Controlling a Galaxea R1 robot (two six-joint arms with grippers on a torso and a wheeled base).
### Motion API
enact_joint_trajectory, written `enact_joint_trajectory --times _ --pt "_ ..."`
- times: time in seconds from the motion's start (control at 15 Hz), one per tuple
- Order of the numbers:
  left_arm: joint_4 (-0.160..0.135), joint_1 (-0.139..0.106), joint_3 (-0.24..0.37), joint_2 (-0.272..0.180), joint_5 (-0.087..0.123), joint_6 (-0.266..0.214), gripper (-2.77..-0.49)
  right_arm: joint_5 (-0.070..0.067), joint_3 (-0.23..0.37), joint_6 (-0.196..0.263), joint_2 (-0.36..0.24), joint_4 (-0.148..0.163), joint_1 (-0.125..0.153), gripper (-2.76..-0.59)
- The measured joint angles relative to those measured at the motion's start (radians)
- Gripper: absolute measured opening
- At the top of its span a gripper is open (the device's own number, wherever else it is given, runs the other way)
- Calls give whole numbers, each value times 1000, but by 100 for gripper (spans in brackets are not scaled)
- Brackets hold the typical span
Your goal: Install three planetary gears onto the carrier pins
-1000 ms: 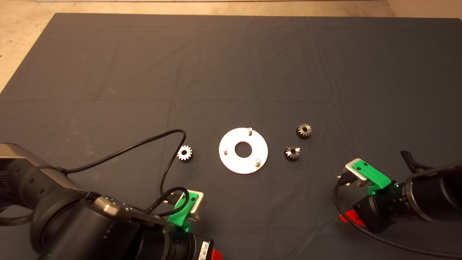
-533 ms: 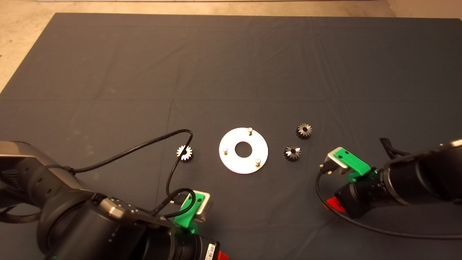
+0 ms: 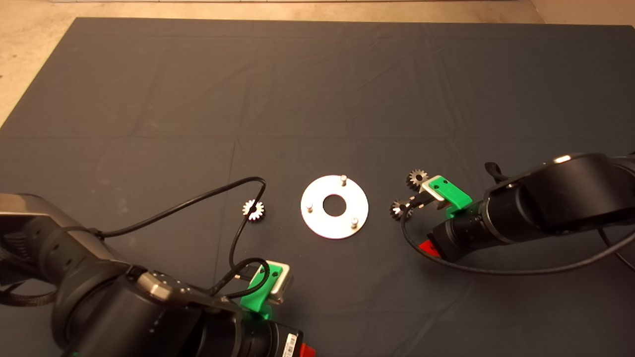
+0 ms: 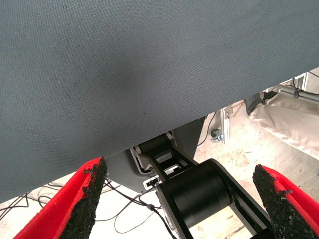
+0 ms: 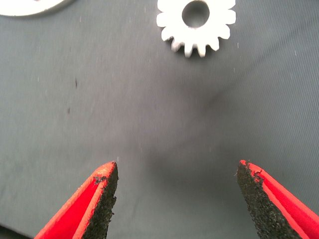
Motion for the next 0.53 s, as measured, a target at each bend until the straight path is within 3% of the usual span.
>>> enact_joint_trajectory --times 0.53 --pt "1 0 0 -3 0 0 -118 2 -92 -71 16 1 2 -160"
